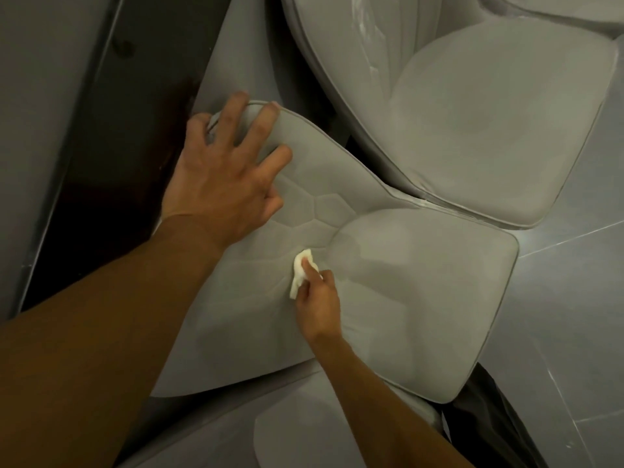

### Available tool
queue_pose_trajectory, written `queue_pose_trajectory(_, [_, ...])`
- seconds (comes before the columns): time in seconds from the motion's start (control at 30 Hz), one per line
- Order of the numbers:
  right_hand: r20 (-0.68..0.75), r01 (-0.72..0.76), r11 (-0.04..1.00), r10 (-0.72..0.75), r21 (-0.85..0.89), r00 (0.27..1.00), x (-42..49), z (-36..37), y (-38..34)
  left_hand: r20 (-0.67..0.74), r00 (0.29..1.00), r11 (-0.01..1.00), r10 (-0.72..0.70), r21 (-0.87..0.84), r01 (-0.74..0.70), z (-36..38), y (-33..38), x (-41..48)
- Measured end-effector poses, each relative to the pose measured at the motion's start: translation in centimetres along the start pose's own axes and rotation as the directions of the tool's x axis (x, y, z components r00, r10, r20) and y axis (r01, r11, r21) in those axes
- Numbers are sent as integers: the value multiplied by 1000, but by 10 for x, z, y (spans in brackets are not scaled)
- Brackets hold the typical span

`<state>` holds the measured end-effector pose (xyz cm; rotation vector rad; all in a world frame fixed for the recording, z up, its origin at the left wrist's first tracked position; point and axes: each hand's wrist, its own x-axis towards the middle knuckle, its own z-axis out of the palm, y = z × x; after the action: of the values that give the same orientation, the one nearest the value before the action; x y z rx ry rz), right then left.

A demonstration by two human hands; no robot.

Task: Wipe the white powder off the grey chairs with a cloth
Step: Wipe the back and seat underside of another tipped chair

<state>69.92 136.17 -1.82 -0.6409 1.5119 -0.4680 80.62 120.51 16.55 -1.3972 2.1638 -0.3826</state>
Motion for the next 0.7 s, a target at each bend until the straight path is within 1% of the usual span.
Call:
queue_pose_trajectory(0.07, [-85,167,979,-178,-118,980,0,-3,1,8,1000,1000,0,10,-1,0,0,0])
queue_pose_trajectory(0.1, [-117,228,963,-245,-141,963,1,-3,0,13,1000,1000,2,17,-2,0,0,0])
queue_pose_trajectory(0.17, [-110,218,969,-230,-115,967,6,2,-1,20,1000,1000,3,18,-3,-1,0,1])
queue_pose_trajectory(0.2, [-79,175,979,-184,-106,980,12,5,-1,21,1000,1000,3,18,-3,-1,0,1])
queue_pose_trajectory(0.23, [-31,100,991,-103,-94,994,18,7,-2,20,1000,1000,3,16,-4,-1,0,1])
queue_pose_trajectory(0.27, [-7,-27,998,27,-59,1000,25,8,1,18,1000,1000,2,10,-2,-1,1,0])
queue_pose_trajectory(0.33, [-30,-265,964,266,15,964,40,8,4,9,1000,1000,-4,-6,4,-1,1,0])
queue_pose_trajectory(0.4, [-66,-379,921,385,94,920,48,8,2,4,1000,1000,-8,-13,8,-1,1,0])
queue_pose_trajectory(0.47, [-68,-398,904,412,159,909,54,6,-2,10,1000,1000,-7,-21,7,-1,1,0])
queue_pose_trajectory(0.5, [-73,-394,890,419,231,905,56,5,-7,18,1000,1000,-4,-19,4,-1,1,-1])
queue_pose_trajectory(0.57, [-36,-424,805,480,414,876,59,6,-16,31,1000,1000,-2,-13,2,-2,1,0])
queue_pose_trajectory(0.7, [3,-446,696,538,562,843,69,8,-22,23,1000,1000,-10,-28,10,-2,-1,-1])
